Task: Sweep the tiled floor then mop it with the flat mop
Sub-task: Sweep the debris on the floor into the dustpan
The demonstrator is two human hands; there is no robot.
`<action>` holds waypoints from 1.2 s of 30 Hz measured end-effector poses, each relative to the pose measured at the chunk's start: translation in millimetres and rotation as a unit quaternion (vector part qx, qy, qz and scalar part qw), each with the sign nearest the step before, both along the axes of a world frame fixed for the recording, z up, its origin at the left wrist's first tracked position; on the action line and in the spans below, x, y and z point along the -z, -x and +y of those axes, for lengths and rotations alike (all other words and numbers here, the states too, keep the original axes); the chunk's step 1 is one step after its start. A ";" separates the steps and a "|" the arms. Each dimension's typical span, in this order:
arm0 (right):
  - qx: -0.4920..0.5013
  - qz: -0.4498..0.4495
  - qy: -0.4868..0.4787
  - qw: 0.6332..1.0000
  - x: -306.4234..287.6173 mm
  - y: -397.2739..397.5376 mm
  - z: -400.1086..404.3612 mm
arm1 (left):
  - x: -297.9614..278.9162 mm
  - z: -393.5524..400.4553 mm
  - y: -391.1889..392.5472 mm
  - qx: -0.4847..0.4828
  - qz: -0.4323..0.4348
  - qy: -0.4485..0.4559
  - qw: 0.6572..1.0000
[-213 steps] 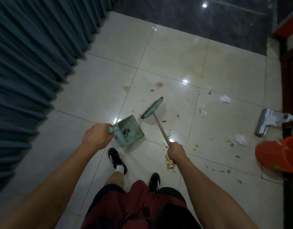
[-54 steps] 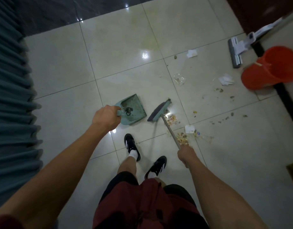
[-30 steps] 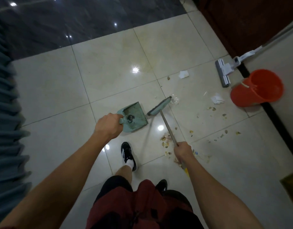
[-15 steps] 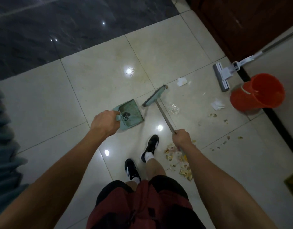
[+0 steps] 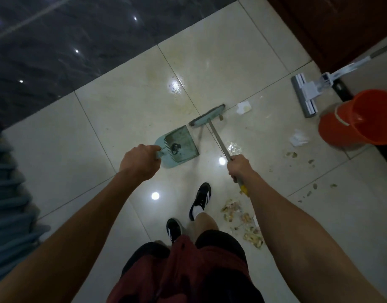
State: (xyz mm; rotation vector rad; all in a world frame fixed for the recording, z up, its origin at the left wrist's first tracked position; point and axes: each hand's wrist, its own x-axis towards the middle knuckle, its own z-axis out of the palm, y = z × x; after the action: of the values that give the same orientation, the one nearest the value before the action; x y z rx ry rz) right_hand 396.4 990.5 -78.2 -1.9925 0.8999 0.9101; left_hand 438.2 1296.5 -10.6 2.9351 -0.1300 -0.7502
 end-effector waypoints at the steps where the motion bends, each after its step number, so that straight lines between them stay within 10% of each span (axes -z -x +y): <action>1: -0.006 0.007 0.000 1.000 1.6 -3.8 -1.0 | 0.8 -2.4 -3.9 -0.001 0.006 -0.002 1.000; 21: -0.042 0.121 0.070 0.989 -13.2 150.9 83.4 | -0.2 75.5 47.6 0.147 -0.009 0.000 0.989; 36: 0.105 0.133 0.085 0.982 -16.9 338.1 72.8 | -5.1 13.9 148.6 0.225 -0.009 0.004 0.974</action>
State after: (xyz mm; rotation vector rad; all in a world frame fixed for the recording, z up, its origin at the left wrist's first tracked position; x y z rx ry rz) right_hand 58.4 1063.3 -61.2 -1.8987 1.3510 1.0211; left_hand 289.6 1310.3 -5.5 2.9324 -0.8179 -0.7666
